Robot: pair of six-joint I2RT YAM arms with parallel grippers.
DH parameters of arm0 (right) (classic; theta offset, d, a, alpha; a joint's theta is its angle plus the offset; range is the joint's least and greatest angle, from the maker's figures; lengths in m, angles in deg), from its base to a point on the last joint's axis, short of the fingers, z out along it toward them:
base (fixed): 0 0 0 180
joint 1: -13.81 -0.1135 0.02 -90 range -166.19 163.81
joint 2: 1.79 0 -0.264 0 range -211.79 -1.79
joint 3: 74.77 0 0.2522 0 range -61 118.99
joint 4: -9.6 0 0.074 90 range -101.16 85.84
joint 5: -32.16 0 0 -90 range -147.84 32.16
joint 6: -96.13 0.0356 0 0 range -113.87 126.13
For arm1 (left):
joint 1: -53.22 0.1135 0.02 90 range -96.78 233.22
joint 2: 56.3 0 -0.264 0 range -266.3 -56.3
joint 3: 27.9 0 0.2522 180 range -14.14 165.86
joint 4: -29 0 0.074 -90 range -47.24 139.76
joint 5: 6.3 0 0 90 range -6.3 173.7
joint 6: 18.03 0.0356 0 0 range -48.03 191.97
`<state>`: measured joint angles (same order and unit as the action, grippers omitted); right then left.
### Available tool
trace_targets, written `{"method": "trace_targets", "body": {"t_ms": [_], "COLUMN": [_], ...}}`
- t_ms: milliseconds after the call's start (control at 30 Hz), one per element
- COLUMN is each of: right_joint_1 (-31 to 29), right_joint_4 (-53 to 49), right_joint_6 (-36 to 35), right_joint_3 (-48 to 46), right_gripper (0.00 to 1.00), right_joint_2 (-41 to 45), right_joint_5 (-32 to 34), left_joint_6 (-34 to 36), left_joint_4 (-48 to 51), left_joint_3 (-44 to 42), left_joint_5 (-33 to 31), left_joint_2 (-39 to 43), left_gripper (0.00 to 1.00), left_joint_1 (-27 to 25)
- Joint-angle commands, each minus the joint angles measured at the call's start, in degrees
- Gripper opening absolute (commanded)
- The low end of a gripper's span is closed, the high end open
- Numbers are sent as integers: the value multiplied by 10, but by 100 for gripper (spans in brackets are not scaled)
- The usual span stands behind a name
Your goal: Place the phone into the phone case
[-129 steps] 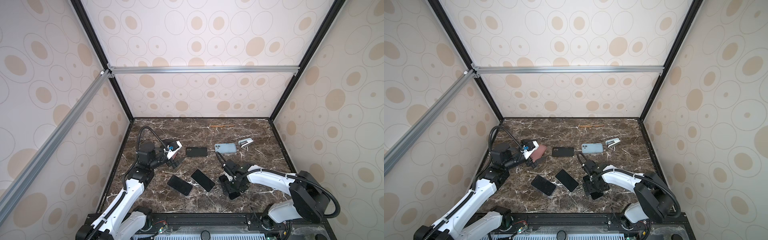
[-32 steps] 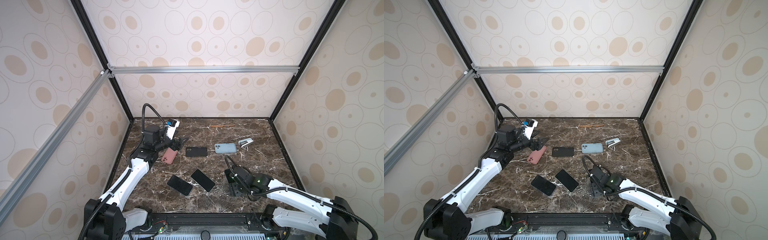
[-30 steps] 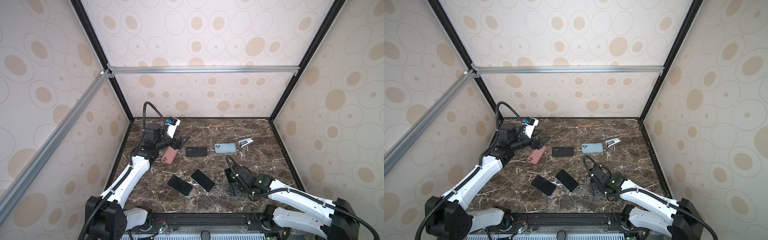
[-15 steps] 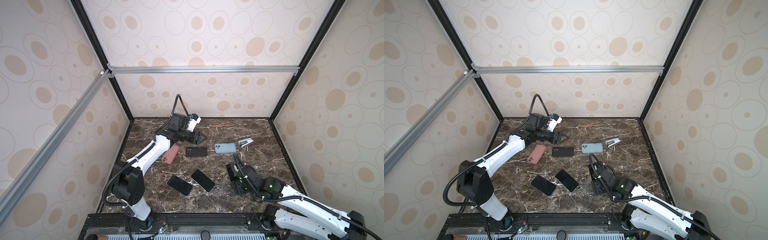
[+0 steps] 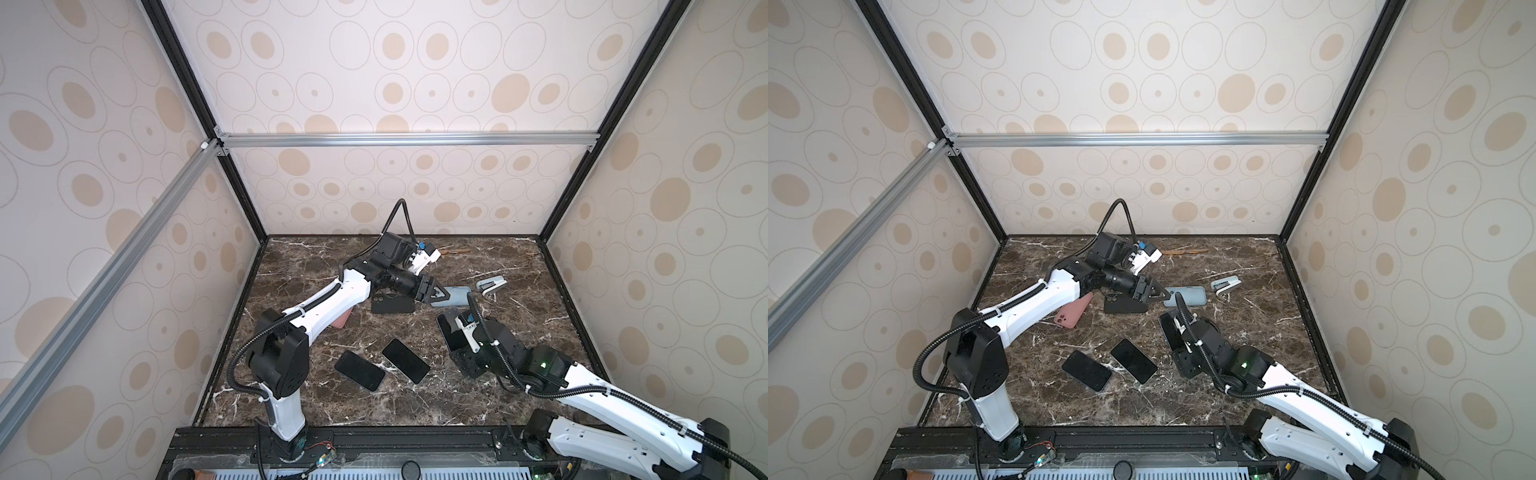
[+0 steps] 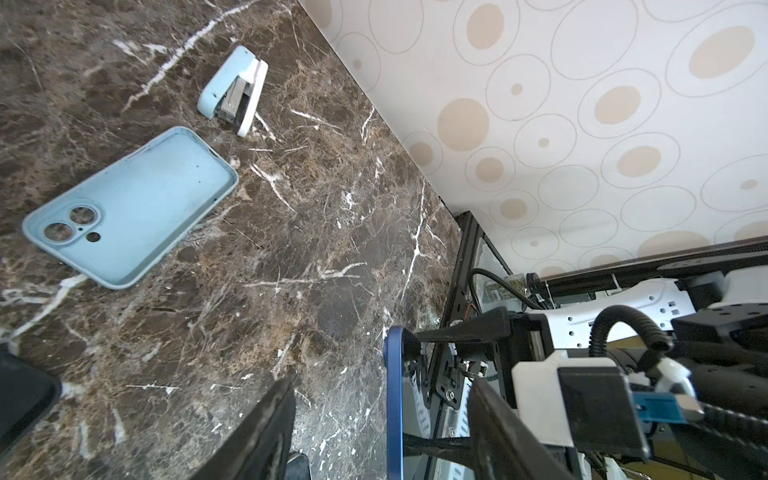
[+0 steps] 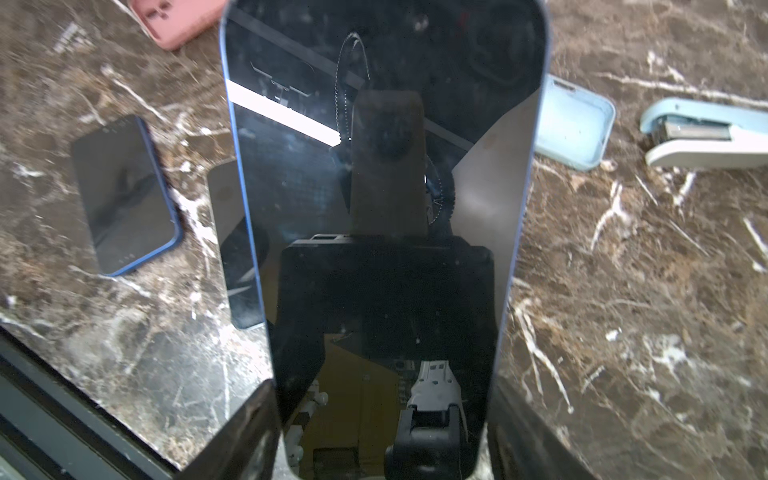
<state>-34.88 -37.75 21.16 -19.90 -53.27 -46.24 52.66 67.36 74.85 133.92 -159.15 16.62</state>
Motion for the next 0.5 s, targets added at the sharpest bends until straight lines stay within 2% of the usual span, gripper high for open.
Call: {"method": "trace_targets", "body": {"t_ms": [0, 300, 467], "right_joint_1": [-3, -3, -3], "right_joint_4": [39, 49, 47], "right_joint_6": [-30, -56, -56], "right_joint_3": [25, 42, 44], "right_gripper": [62, 62, 62], "right_joint_2": [-3, -3, -3], "right_joint_5": [-5, -11, -16], "left_joint_6": [-7, 4, 3], "left_joint_4": [13, 43, 48], "left_joint_3": [-11, -38, -40], "left_joint_5": [15, 3, 8], "left_joint_2": [12, 29, 33], "left_gripper": [66, 50, 22], "left_joint_1": [-11, -24, -24]}}
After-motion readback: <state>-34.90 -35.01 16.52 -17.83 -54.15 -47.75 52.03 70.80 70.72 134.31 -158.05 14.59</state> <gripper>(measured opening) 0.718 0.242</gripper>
